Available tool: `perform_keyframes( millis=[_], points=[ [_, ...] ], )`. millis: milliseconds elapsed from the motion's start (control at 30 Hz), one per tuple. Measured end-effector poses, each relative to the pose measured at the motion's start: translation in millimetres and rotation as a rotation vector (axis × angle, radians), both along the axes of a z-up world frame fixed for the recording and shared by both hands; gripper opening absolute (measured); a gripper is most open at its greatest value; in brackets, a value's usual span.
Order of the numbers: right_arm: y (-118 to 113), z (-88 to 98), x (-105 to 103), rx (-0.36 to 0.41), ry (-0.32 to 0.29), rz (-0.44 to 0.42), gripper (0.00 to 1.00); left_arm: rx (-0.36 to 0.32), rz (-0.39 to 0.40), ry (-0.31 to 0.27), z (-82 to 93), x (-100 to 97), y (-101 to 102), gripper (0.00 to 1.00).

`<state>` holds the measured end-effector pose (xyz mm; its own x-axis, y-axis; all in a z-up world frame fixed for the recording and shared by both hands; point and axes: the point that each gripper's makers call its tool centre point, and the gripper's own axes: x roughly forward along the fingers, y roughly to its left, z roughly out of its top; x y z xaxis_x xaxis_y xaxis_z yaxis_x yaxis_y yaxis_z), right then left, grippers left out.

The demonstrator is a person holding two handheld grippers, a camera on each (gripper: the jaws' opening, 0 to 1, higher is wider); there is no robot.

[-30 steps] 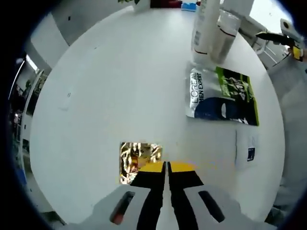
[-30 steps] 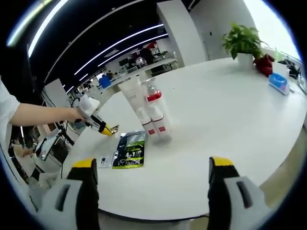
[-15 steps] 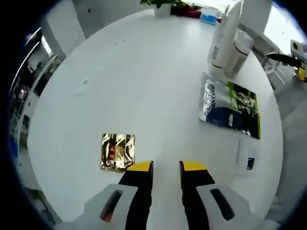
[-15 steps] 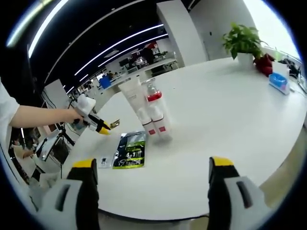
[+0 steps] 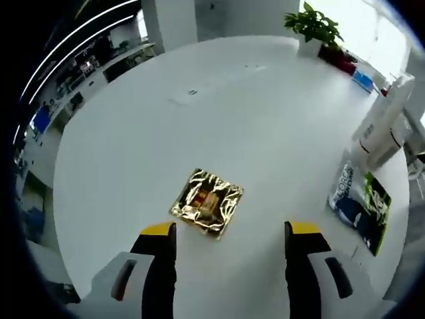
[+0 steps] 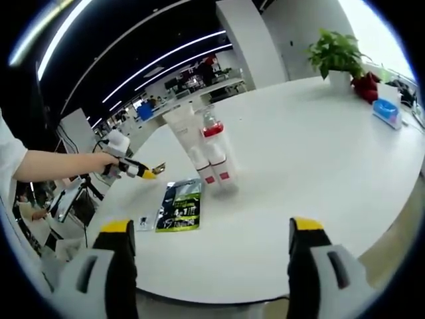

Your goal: Arrange the skincare products in the storage area until every visible bottle or jar stands upright without overlapping.

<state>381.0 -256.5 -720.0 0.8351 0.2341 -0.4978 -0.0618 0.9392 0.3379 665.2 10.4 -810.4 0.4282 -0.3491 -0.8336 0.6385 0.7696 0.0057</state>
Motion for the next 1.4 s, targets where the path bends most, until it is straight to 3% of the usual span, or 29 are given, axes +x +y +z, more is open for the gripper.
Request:
perform_keyframes(
  millis=[233, 467, 667, 800, 1100, 1167, 1400],
  points=[
    [-0.2, -1.1, -0.3, 0.001, 0.006, -0.001, 0.96, -0.116, 0.189, -0.013, 6.9, 16.4, -11.5, 0.7],
    [1.5, -0.8, -1.7, -0.016, 0.009, 0.014, 0.96, -0.161, 0.366, -0.035, 10.1, 25.8, -12.9, 0.7],
    [2.1, -1.8, -1.7, -0.013, 0.015, 0.017, 0.95, -0.092, 0.461, -0.112, 8.6, 38.5, -1.9, 0.69],
    [1.4, -2.0, -1.7, -0.008, 0.016, 0.012, 0.95, -0.085, 0.528, -0.118, 5.1, 39.9, 3.0, 0.66],
    [1.1, -3.4, -1.2, 0.001, 0.022, 0.01, 0.95, -0.056, 0.603, -0.052, -14.7, 19.8, 12.8, 0.5],
    [1.1, -3.4, -1.3, 0.006, 0.022, 0.007, 0.95, -0.057, 0.585, -0.081, -12.7, 23.9, 13.3, 0.49],
    [2.1, -4.1, -1.6, 0.008, 0.027, 0.013, 0.94, -0.057, 0.595, -0.081, -15.7, 29.9, 17.8, 0.44]
  ],
)
